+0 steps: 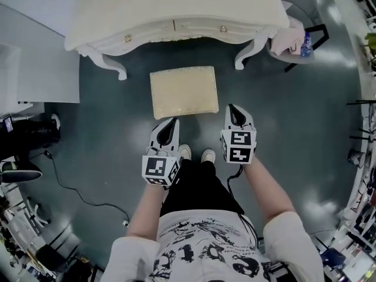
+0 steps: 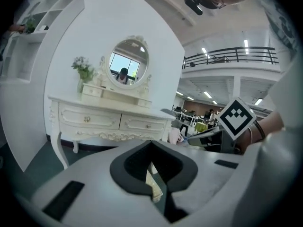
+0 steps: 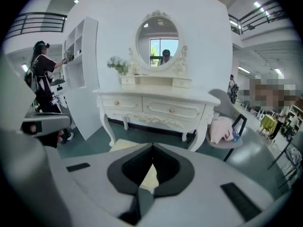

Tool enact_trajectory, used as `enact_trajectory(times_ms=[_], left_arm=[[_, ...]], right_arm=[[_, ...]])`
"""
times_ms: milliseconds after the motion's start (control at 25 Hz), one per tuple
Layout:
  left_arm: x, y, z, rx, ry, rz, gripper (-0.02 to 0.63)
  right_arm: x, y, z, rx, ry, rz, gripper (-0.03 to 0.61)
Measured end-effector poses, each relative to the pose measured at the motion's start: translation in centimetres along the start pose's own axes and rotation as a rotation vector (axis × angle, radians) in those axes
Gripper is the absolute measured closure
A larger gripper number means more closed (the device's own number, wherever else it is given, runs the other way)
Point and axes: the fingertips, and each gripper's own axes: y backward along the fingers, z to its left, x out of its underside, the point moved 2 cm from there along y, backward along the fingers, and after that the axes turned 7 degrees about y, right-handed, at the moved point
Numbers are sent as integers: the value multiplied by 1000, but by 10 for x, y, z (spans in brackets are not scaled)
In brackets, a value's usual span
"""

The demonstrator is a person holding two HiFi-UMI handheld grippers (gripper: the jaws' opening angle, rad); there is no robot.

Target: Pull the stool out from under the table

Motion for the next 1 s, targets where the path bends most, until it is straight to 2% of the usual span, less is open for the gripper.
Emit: enact_trajectory(times_ms=[120, 240, 520, 640, 840, 1000], left_arm=[[-65, 8, -6, 2, -61, -82, 597], [-121, 29, -19, -8, -86, -155, 597], [-218, 66, -60, -7, -156, -274, 597], [-250, 77, -67, -10, -186, -318, 597], [-286, 95, -78, 4, -220, -384, 598], [-300, 105, -77, 3, -238, -365, 597]], right_arm=[[-66, 31, -10, 20, 28, -136, 561], [-117, 72, -11, 9, 28, -242, 561], [-206, 156, -12, 12, 46, -471, 561], [-230, 180, -9, -22, 42, -556, 561], [-246, 212, -4, -72, -10, -643, 561], [-251, 224, 1, -106, -17, -696, 561]])
